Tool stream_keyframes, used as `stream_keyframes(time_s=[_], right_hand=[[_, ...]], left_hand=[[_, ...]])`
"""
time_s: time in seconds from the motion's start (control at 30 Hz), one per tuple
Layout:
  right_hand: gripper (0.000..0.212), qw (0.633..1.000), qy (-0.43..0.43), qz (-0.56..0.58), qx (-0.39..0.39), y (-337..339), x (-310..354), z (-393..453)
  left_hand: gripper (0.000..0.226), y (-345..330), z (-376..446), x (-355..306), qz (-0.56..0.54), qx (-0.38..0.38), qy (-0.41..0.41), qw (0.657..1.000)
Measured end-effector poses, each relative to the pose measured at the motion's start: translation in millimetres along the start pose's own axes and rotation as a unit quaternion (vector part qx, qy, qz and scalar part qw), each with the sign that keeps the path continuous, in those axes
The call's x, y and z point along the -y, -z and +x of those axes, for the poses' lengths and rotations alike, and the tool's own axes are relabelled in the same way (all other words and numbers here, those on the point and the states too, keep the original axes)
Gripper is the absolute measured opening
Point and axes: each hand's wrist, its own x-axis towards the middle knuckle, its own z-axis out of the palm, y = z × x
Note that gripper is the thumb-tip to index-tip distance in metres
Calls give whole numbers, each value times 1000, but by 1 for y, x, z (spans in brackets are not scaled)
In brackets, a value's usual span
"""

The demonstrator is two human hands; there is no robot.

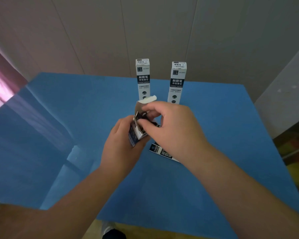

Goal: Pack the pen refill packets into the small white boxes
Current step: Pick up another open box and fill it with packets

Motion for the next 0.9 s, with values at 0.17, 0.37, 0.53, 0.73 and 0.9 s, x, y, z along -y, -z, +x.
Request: stream_keyframes(time_s=[0.17, 0.37, 0.53, 0.73, 0.9], right_hand=[[7, 996, 81, 31, -29, 7, -8, -4], [24, 993, -101, -67, 17, 11, -85, 1], [45, 943, -172, -231, 165, -1, -136, -2], [24, 940, -134, -266, 164, -10, -153, -3], [25, 941, -102, -275, 171, -9, -152, -2]], left_hand=[[49, 1, 2, 7, 7, 4, 5, 1000], [53, 2, 2, 9, 10, 3, 15, 1000], [55, 4, 1, 9, 19, 1, 11, 1000], [55, 2, 3, 8, 24, 7, 5, 1000], [56, 3, 3, 9, 15, 5, 11, 1000]])
